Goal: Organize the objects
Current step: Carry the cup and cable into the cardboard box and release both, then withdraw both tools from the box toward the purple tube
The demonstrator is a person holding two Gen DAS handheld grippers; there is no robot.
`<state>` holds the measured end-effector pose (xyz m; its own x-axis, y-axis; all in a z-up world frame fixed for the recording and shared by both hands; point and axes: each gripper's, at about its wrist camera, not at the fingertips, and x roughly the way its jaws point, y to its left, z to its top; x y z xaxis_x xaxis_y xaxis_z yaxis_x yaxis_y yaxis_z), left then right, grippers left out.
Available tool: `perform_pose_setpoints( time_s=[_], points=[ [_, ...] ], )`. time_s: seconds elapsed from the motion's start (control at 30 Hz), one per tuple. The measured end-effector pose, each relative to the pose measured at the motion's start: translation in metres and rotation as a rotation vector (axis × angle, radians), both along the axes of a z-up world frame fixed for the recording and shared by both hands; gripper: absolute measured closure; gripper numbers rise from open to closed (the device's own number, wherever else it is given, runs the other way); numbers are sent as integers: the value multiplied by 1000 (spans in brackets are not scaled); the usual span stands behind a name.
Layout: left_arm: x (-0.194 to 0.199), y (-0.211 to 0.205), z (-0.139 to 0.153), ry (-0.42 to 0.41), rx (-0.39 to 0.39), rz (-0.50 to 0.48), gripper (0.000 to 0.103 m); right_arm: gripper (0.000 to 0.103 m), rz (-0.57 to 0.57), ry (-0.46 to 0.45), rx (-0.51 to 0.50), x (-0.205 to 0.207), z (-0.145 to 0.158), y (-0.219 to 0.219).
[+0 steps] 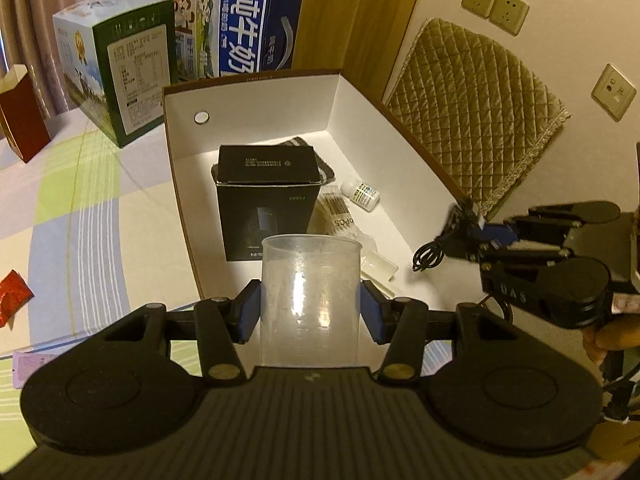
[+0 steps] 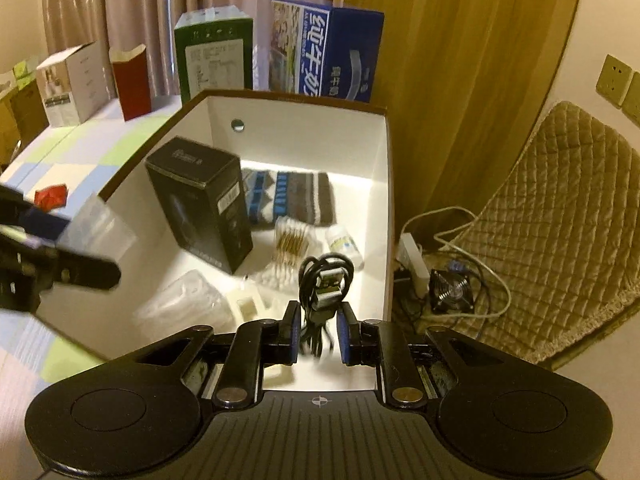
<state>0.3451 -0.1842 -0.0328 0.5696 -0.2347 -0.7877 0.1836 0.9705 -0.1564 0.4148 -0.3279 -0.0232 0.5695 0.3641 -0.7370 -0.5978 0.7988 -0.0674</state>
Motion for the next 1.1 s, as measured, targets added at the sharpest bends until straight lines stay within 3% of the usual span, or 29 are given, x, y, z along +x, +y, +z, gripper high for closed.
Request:
perform_pose_setpoints(
  time_s=[0.53,0.6,0.67,0.87,1.1],
  points=[
    [19,-13,-19,57,2,-9,56,84,0,73,99,-1,4,-16],
    [20,-14,-21,67,0,-13,56,76,-3,75,102,-1,4,-17],
    [22,-15,-22,76,-6,-7,55,61,-8,69,108,-2,5,-18],
    [23,-14,-22,72,0,-5,43,47,5,69,113,-3,7,-17],
    [22,-6,-19,70,9,16,37,32,16,81,119,-6,7,-15]
  ],
)
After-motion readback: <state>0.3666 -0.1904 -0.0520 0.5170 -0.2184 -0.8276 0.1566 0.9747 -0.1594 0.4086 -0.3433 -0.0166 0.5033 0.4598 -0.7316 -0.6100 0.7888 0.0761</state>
